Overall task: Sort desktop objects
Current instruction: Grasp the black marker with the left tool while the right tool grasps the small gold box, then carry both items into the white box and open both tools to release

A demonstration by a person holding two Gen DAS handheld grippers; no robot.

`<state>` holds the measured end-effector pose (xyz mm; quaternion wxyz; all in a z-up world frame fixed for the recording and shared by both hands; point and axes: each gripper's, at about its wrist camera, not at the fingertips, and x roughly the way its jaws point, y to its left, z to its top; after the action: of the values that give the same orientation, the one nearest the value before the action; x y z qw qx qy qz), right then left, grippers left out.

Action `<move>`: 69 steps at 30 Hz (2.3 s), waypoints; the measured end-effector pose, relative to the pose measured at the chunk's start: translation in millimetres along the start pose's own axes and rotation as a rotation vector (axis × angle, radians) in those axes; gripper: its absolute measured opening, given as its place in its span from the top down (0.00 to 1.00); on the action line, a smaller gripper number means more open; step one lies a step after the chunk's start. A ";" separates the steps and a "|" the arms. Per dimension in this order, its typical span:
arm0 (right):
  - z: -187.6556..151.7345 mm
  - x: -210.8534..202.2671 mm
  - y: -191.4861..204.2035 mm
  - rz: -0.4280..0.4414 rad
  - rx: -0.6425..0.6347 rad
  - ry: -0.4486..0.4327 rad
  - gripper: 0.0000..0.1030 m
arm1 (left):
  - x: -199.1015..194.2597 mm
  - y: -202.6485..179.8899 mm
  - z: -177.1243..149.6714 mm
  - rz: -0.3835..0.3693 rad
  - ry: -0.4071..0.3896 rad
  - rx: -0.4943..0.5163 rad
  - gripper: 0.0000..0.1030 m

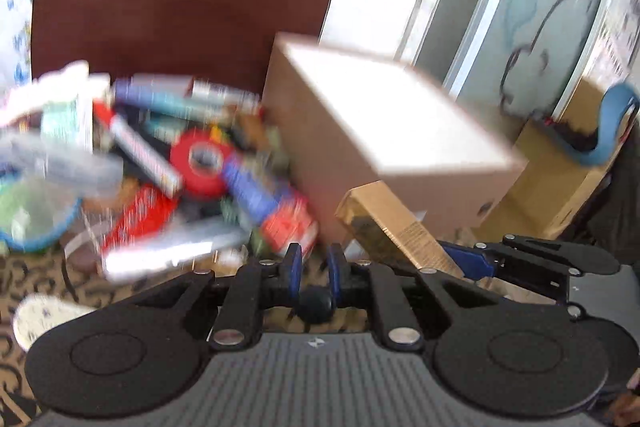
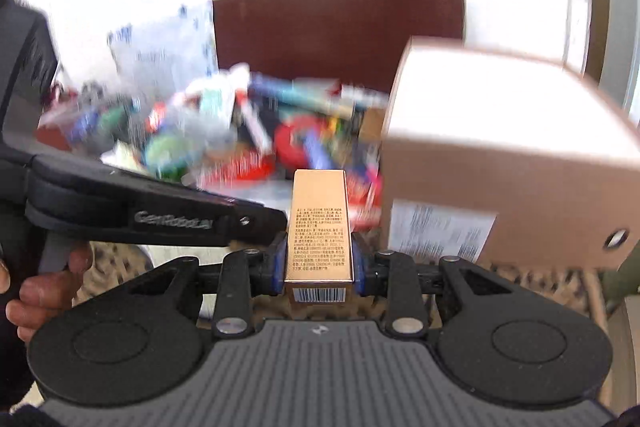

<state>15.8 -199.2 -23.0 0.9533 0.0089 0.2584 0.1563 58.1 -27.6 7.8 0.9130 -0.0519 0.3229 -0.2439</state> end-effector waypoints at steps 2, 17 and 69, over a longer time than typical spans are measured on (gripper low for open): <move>14.6 -10.0 -7.1 -0.029 -0.012 -0.054 0.71 | -5.1 -5.2 16.0 -0.028 -0.038 0.000 0.88; 92.7 -13.1 -80.7 -0.256 -0.039 -0.192 0.71 | 17.5 -59.9 140.9 -0.111 -0.154 0.077 1.00; 96.6 26.9 -110.4 -0.190 0.013 -0.045 0.71 | 39.1 -59.5 137.4 -0.035 -0.078 0.081 0.87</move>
<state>118.0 -289.9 36.7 0.9693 -0.0061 0.2374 0.0632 144.4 -107.1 108.8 0.9217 -0.0299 0.2761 -0.2707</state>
